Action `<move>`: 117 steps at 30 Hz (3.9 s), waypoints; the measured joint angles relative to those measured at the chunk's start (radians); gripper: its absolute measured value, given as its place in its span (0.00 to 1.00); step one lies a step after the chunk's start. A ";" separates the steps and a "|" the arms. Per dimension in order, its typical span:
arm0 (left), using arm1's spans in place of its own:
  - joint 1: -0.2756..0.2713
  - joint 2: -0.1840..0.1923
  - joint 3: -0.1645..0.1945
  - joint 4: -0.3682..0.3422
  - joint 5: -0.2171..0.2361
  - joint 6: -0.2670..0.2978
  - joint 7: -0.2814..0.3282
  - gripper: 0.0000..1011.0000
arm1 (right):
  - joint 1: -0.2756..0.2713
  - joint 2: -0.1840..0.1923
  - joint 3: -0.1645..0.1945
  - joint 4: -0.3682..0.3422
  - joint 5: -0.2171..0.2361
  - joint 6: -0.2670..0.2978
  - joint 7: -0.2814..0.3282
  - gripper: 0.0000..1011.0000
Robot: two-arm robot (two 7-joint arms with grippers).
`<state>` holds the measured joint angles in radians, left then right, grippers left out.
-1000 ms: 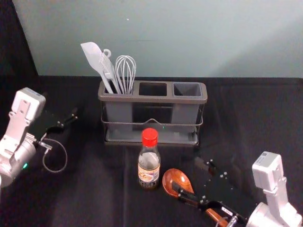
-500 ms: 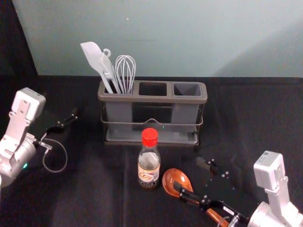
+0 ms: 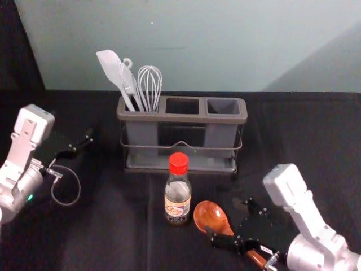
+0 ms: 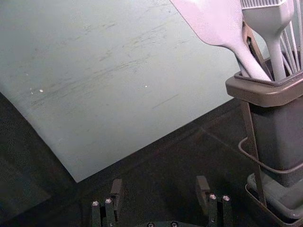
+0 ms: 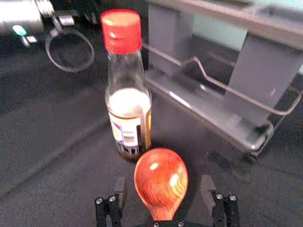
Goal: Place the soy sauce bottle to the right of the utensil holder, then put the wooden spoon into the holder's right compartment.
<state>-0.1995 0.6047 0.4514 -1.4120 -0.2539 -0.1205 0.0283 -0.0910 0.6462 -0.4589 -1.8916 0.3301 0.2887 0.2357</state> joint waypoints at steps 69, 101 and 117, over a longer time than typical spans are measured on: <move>0.000 0.000 0.000 0.000 0.000 0.000 0.000 0.99 | 0.324 -0.184 -0.125 0.116 -0.188 0.576 0.164 0.98; 0.000 0.000 0.000 0.000 0.000 0.000 0.000 0.99 | 0.213 -0.158 -0.007 0.026 -0.210 0.552 0.208 0.83; 0.000 0.000 0.000 0.000 0.000 0.000 0.000 0.99 | 0.000 -0.079 0.206 -0.119 -0.091 0.423 0.218 0.83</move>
<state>-0.1996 0.6047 0.4514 -1.4120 -0.2539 -0.1205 0.0283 -0.0913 0.5674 -0.2533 -2.0109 0.2394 0.7121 0.4538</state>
